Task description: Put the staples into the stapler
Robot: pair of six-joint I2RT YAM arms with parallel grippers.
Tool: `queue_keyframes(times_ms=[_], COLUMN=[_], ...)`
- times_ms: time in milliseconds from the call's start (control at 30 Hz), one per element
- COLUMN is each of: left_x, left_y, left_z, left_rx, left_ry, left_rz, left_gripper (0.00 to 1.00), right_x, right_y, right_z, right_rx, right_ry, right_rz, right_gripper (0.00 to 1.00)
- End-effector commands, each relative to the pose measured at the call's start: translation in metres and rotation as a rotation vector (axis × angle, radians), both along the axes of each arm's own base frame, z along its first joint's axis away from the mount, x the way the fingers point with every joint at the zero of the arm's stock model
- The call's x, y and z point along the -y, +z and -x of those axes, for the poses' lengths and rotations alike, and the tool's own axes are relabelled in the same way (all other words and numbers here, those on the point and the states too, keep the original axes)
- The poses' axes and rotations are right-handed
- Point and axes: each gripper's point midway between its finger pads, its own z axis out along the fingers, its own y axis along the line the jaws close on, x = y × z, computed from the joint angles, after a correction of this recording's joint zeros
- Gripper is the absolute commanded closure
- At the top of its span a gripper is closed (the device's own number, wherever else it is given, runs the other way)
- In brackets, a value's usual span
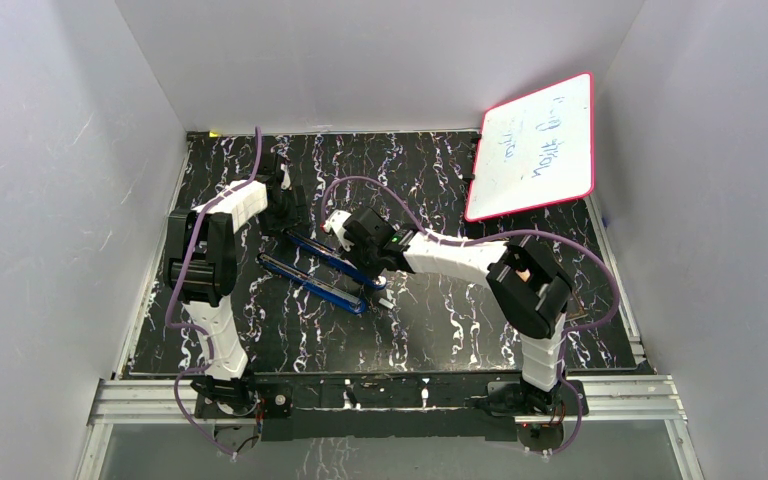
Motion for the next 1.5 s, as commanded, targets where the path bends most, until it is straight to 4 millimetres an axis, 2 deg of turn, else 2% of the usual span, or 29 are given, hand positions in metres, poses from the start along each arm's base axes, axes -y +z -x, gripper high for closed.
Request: queue_keyframes(times_ms=[0, 500, 800, 1033, 1467], left_x=[0.006, 0.007, 0.007, 0.006, 0.006], left_y=[0.002, 0.003, 0.003, 0.003, 0.003], left_z=[0.001, 0.001, 0.001, 0.001, 0.001], left_rx=[-0.018, -0.017, -0.016, -0.015, -0.016], left_ry=[-0.015, -0.015, -0.018, -0.017, -0.017], left_rz=[0.024, 0.027, 0.025, 0.024, 0.024], left_gripper=[0.29, 0.29, 0.29, 0.29, 0.29], right_x=[-0.017, -0.014, -0.012, -0.012, -0.011], right_y=[0.042, 0.049, 0.050, 0.038, 0.027], right_z=[-0.006, -0.014, -0.009, -0.008, -0.009], right_rx=[0.065, 0.059, 0.004, -0.042, -0.067], right_ry=[0.021, 0.020, 0.030, 0.026, 0.011], right_rz=[-0.116, -0.115, -0.091, -0.040, -0.004], right_gripper=[1.00, 1.00, 1.00, 1.00, 1.00])
